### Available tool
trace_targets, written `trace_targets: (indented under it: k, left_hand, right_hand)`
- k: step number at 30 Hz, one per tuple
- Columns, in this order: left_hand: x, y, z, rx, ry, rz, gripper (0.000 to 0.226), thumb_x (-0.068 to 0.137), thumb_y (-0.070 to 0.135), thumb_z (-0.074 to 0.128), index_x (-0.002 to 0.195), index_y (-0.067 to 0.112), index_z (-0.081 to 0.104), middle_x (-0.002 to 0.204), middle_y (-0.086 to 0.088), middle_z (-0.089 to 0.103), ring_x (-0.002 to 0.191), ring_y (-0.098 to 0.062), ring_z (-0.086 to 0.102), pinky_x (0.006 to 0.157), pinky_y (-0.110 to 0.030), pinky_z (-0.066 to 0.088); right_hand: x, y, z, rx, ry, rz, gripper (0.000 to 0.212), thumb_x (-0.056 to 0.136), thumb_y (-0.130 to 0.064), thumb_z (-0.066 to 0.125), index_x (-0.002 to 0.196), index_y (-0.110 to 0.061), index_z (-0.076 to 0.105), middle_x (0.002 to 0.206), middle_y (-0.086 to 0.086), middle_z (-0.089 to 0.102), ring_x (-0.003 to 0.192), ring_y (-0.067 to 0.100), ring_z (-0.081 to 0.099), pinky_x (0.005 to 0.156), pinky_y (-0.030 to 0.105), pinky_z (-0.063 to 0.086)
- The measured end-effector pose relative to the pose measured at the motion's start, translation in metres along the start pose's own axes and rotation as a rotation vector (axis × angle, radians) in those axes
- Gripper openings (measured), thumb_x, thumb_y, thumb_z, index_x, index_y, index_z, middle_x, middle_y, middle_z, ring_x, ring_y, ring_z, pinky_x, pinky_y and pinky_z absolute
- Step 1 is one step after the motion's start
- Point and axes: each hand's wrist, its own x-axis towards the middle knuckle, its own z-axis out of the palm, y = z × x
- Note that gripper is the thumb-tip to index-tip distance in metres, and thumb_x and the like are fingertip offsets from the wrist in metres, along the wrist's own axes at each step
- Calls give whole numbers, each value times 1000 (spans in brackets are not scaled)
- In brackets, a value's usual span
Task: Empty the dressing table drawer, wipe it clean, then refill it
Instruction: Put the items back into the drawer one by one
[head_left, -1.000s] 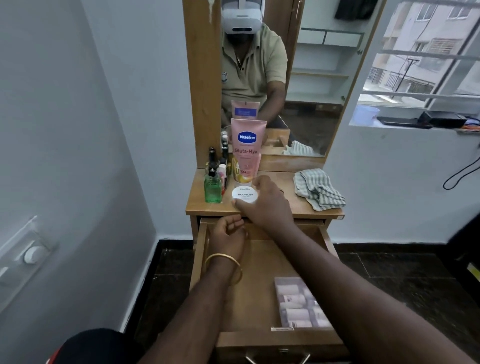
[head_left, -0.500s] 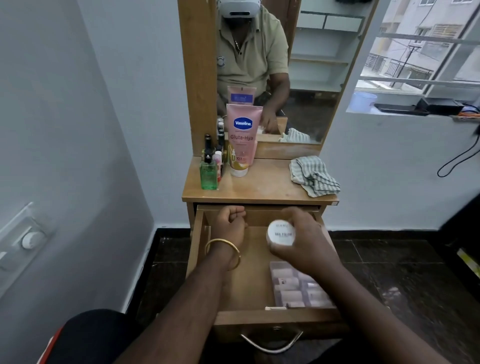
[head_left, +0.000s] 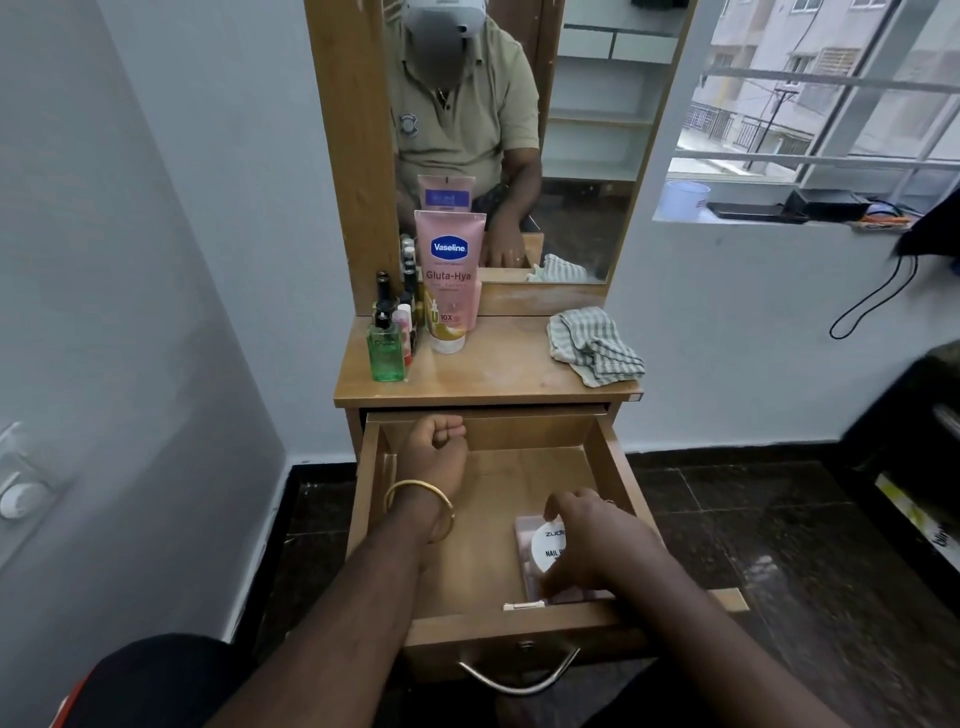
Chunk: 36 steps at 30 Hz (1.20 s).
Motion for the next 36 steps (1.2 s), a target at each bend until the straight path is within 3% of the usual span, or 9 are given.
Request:
trace_targets:
  k: [3, 8, 12, 17, 22, 26, 30, 33, 36]
  left_hand:
    - [3, 0, 0, -1, 1, 0, 24, 88, 7, 56, 103, 23, 67, 98, 9, 69, 96, -17, 67, 91, -37, 54]
    - [3, -1, 0, -29, 0, 13, 24, 87, 7, 57, 102, 22, 67, 97, 8, 70, 96, -17, 67, 92, -40, 55]
    - [5, -4, 0, -51, 20, 25, 19, 89, 13, 61, 103, 24, 68, 96, 5, 71, 95, -15, 67, 90, -38, 55]
    - [4, -5, 1, -68, 17, 42, 17, 89, 15, 63, 100, 28, 67, 96, 5, 71, 93, -17, 68, 90, -42, 56]
    - [4, -4, 0, -78, -8, 28, 29, 88, 4, 56, 102, 28, 64, 102, 6, 69, 97, -18, 66, 91, -39, 55]
    - [0, 2, 1, -160, 17, 17, 16, 97, 22, 54, 109, 22, 64, 103, 1, 69, 91, -18, 67, 68, -27, 51]
    - [1, 6, 0, -273, 75, -36, 38, 101, 50, 38, 106, 21, 63, 97, 0, 71, 81, -23, 68, 58, -29, 49]
    - [1, 6, 0, -306, 61, -46, 39, 101, 48, 40, 105, 17, 64, 92, -5, 72, 73, -22, 67, 51, -27, 47]
    - [0, 5, 1, -240, 27, -29, 29, 100, 34, 50, 99, 10, 66, 80, -14, 73, 63, -21, 66, 45, -24, 45]
  right_hand:
    - [5, -8, -24, 62, 80, -14, 94, 64, -59, 82, 142, -27, 40, 143, -1, 46, 123, 20, 51, 95, 41, 51]
    - [27, -47, -116, 186, 599, -201, 63, 79, -53, 73, 133, -29, 52, 134, -2, 57, 115, 17, 57, 87, 40, 56]
    - [54, -85, -177, 45, 941, -350, 62, 85, -40, 70, 141, -26, 46, 136, 0, 53, 117, 21, 55, 86, 36, 51]
    - [91, -109, -205, -109, 808, -372, 66, 91, -35, 61, 149, -21, 36, 147, 2, 46, 129, 27, 48, 96, 49, 50]
    - [84, -101, -194, -8, 937, -450, 26, 93, -33, 59, 115, -21, 61, 106, -1, 65, 87, 18, 63, 69, 39, 56]
    - [58, -79, -169, 202, 970, -499, 11, 96, -28, 58, 100, -19, 64, 92, -5, 66, 77, 10, 60, 64, 29, 56]
    - [25, -50, -134, 505, 1047, -436, 9, 96, -25, 62, 100, -18, 67, 91, -9, 67, 79, 6, 63, 63, 14, 51]
    - [1, -28, -106, 742, 1045, -320, 4, 95, -27, 64, 98, -24, 64, 89, -14, 65, 82, 0, 65, 59, 8, 49]
    - [-1, -7, -74, 960, 982, -111, 8, 94, -24, 66, 95, -17, 66, 87, -6, 71, 74, 3, 69, 53, 9, 48]
